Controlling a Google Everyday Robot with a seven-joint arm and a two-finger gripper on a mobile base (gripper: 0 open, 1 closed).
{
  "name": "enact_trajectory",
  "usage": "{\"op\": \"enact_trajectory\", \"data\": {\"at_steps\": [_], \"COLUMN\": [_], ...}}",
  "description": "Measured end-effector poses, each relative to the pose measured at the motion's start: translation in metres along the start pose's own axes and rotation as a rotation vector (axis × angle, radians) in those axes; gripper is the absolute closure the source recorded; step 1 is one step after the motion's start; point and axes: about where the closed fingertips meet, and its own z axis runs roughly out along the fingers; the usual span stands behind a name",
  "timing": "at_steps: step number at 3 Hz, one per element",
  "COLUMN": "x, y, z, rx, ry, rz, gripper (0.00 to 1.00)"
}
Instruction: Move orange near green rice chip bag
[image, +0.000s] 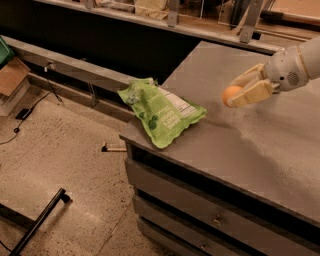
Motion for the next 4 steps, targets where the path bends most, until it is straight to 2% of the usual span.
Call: {"op": "enact_trajectory", "data": {"at_steps": [2,3,4], "x": [-0.006,-0.006,-0.007], "y": [-0.006,-0.005,-0.005], "z": [0.035,0.038,0.041], "rx": [-0.028,-0.033,-0.037], "ry": [0.045,0.044,0.044], "rz": [-0.057,-0.057,-0.058], "gripper": [1.0,0.82,0.59]}}
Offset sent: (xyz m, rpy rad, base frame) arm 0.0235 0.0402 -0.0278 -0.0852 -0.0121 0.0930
